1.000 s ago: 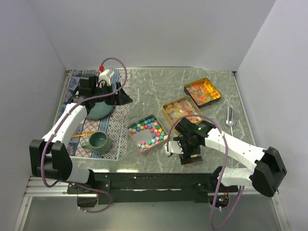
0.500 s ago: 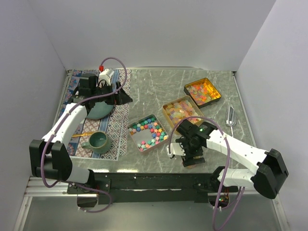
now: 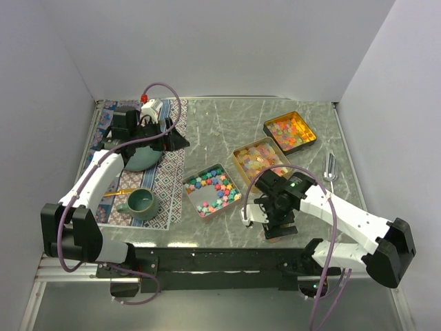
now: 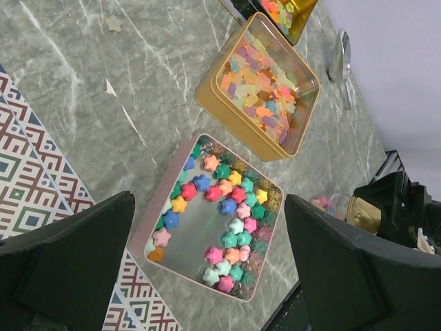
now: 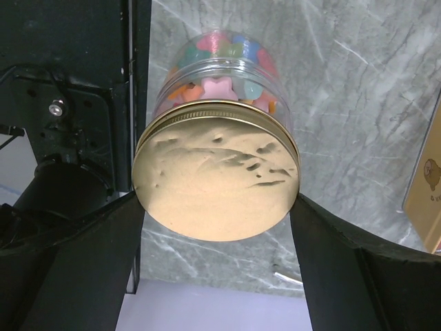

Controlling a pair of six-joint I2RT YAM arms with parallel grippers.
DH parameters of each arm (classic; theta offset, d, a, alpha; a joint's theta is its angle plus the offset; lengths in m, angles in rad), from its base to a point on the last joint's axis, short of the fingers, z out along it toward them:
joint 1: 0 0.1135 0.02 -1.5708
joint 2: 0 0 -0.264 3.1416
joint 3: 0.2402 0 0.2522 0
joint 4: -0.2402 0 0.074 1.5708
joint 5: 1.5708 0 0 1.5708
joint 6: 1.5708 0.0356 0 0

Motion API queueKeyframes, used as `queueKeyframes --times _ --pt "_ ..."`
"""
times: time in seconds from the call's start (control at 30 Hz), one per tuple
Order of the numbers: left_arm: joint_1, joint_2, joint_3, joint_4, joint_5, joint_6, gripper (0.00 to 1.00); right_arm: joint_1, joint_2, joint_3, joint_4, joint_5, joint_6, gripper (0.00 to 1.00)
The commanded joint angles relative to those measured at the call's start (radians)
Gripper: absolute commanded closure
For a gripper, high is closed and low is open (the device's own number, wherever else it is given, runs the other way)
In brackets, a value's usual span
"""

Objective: Pack the candies
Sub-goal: Close the bottle lid on the packing bottle.

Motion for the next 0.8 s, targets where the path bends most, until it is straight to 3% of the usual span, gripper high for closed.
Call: queueKeyframes --times 0.0,0.77 --pt "-0.004 -0.028 0.003 0.034 -0.002 0.007 0.03 0.014 -0.026 -0.013 -0.005 -0.021 0.019 0.2" --pt "-0.004 -0.037 -0.008 0.036 -0.006 0.008 0.03 0.024 0.02 -0.139 0.152 0.048 0.076 0.2"
